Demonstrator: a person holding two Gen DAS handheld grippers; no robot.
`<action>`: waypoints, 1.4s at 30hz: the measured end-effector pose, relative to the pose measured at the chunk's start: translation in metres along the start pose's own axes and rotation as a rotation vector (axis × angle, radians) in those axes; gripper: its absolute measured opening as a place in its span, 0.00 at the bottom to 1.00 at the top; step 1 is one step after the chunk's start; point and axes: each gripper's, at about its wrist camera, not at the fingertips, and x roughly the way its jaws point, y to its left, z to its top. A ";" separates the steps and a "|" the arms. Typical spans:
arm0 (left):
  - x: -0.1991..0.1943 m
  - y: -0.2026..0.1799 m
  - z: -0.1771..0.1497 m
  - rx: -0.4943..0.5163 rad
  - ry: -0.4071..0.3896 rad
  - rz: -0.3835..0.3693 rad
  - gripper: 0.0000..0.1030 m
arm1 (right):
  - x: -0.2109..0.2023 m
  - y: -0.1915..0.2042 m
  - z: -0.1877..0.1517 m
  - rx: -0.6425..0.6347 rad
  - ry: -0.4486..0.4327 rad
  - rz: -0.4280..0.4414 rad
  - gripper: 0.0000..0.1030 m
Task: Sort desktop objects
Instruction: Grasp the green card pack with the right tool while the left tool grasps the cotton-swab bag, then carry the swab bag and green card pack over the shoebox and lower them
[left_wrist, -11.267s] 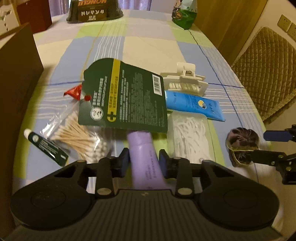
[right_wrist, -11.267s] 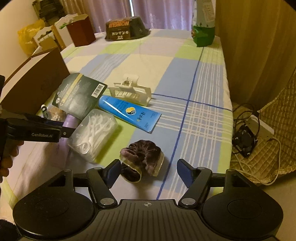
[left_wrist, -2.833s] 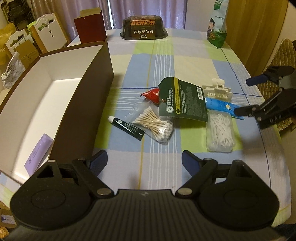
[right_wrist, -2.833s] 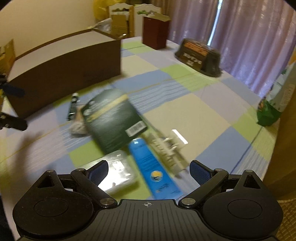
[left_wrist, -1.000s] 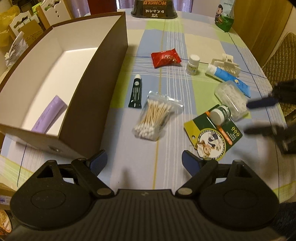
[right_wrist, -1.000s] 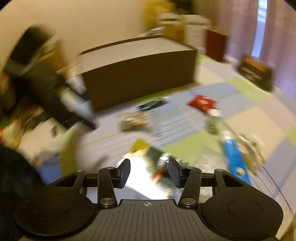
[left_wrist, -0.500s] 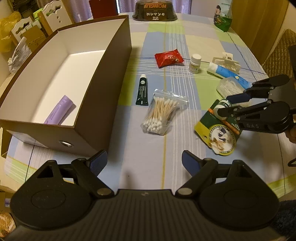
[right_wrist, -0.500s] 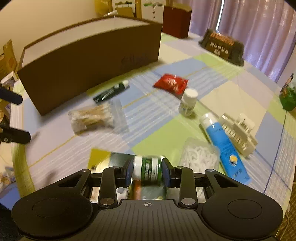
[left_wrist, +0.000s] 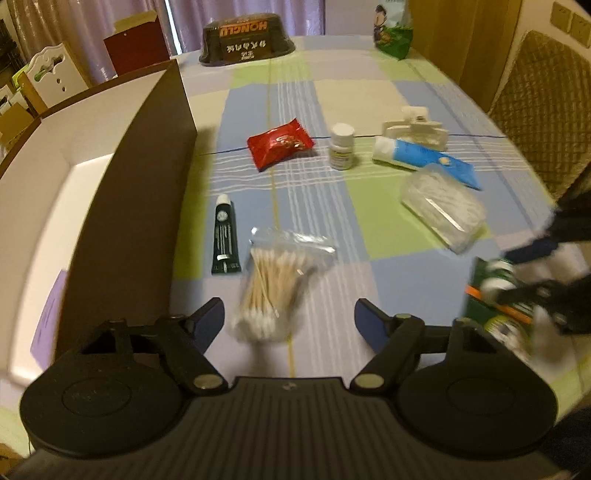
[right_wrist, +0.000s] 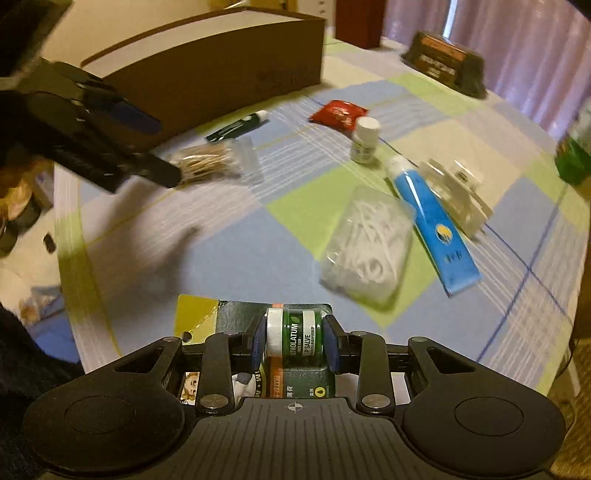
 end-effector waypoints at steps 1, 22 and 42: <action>0.008 0.001 0.004 0.003 0.012 0.007 0.67 | -0.002 0.000 -0.002 0.003 -0.002 -0.002 0.31; 0.032 0.001 -0.004 -0.054 0.118 -0.064 0.30 | -0.011 -0.010 -0.012 0.139 -0.013 -0.027 0.31; -0.123 0.085 0.026 -0.013 -0.123 -0.124 0.18 | -0.087 0.003 0.087 0.089 -0.216 0.068 0.31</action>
